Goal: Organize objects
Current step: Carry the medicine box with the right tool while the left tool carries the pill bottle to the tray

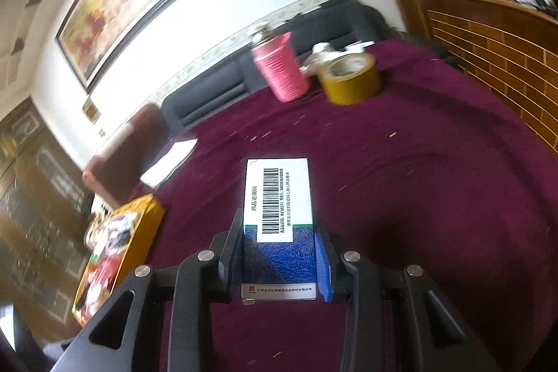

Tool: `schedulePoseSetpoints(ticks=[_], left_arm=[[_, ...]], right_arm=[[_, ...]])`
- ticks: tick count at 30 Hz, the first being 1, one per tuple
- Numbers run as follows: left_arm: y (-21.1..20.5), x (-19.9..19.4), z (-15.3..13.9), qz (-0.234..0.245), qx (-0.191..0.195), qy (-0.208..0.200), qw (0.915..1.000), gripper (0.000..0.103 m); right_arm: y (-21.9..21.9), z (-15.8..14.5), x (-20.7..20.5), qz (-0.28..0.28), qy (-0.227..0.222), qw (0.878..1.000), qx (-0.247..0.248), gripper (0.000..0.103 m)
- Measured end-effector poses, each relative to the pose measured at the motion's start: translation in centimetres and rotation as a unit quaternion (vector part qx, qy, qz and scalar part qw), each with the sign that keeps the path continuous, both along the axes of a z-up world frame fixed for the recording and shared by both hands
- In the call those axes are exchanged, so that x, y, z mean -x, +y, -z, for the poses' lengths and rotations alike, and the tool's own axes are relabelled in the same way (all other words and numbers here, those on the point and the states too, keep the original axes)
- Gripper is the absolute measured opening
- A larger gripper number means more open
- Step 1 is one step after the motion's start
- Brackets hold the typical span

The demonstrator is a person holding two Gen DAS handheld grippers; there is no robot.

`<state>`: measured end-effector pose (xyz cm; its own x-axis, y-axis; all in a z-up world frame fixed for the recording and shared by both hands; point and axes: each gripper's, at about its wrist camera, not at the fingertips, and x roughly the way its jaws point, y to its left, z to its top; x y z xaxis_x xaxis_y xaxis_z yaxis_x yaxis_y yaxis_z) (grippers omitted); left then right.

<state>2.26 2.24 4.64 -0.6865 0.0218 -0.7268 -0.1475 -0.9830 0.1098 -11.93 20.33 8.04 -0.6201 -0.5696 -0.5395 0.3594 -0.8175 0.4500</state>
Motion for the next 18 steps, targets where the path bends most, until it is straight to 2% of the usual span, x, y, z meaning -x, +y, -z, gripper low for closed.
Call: schedulePoseSetpoints(ticks=[11,18], left_arm=[[-2.6,-2.5,-0.7,-0.005,-0.02,0.023,0.9995,0.033],[-4.8,-3.7,-1.5,-0.015,-0.038,0.038,0.9984,0.033]], right_arm=[[-5.5,0.0,-6.6,-0.049,0.008,0.999,-0.018,0.037],[-8.4,-0.5,-8.5,-0.072,0.011,0.997,-0.026,0.037]])
